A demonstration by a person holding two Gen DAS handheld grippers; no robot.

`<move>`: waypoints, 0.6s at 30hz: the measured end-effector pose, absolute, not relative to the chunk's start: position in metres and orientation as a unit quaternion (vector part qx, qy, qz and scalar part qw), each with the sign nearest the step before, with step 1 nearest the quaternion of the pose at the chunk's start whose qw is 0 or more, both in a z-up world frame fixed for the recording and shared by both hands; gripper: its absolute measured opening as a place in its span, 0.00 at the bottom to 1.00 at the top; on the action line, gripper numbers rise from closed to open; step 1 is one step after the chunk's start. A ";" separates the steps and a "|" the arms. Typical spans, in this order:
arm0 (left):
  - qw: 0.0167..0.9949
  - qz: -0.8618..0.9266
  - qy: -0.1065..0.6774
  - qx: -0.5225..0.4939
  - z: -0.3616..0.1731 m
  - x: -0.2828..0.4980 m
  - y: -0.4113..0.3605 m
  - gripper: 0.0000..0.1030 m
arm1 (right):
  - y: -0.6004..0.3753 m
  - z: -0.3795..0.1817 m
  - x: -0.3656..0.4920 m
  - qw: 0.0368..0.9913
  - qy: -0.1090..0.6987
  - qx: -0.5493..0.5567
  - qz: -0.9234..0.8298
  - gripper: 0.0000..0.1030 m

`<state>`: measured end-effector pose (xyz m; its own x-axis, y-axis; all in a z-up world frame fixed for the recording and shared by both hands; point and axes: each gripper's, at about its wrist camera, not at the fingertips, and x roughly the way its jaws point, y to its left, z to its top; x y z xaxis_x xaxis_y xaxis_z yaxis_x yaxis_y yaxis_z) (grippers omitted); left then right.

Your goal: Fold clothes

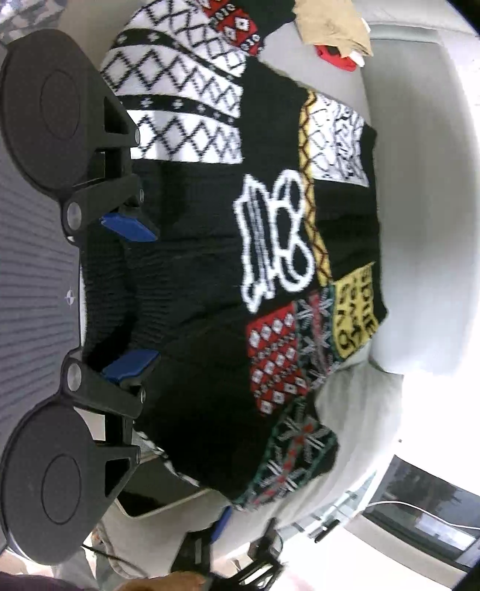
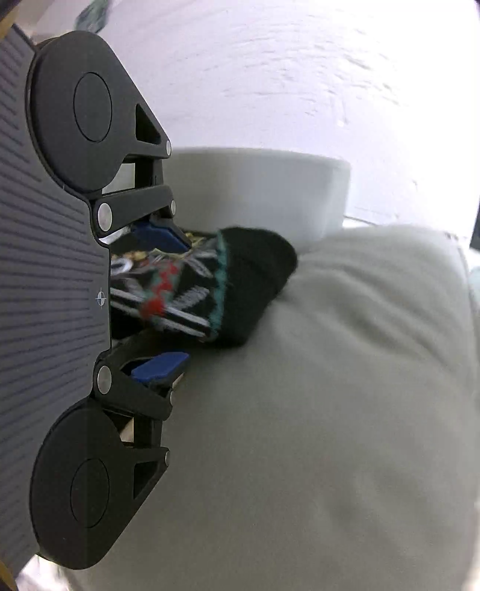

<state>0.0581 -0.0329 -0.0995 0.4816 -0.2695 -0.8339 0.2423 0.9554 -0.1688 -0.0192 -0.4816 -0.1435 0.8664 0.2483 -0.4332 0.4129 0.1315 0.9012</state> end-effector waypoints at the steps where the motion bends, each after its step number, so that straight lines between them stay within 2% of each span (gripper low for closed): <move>1: 0.859 -0.148 0.491 -0.013 -0.102 0.058 -0.034 0.62 | -0.484 -0.154 -0.012 0.691 0.244 0.678 -0.049 0.64; 3: 0.856 -0.149 0.495 -0.012 -0.105 0.058 -0.035 0.62 | -0.488 -0.177 0.004 0.652 0.228 0.722 -0.031 0.63; 6: 0.855 -0.147 0.497 -0.013 -0.106 0.059 -0.035 0.62 | -0.491 -0.200 0.025 0.605 0.194 0.771 -0.044 0.53; 7: 0.856 -0.145 0.497 -0.013 -0.106 0.059 -0.035 0.62 | -0.492 -0.203 0.030 0.594 0.177 0.783 -0.059 0.46; 8: 0.857 -0.145 0.494 -0.010 -0.105 0.059 -0.033 0.62 | -0.493 -0.199 0.032 0.599 0.162 0.780 -0.078 0.16; 9: 0.859 -0.146 0.491 -0.006 -0.105 0.058 -0.032 0.62 | -0.493 -0.183 0.034 0.634 0.152 0.753 -0.092 0.13; 11: 0.862 -0.147 0.485 0.002 -0.104 0.056 -0.030 0.62 | -0.489 -0.136 0.035 0.727 0.132 0.665 -0.110 0.11; 13: 0.861 -0.151 0.485 0.012 -0.108 0.055 -0.031 0.61 | -0.462 -0.075 0.022 0.831 0.094 0.533 -0.132 0.08; 15: 0.858 -0.161 0.488 0.016 -0.112 0.055 -0.034 0.60 | -0.425 -0.017 0.006 0.914 0.044 0.372 -0.155 0.07; 18: 0.852 -0.176 0.493 0.021 -0.117 0.054 -0.040 0.60 | -0.350 0.019 -0.006 0.975 0.005 0.114 -0.190 0.08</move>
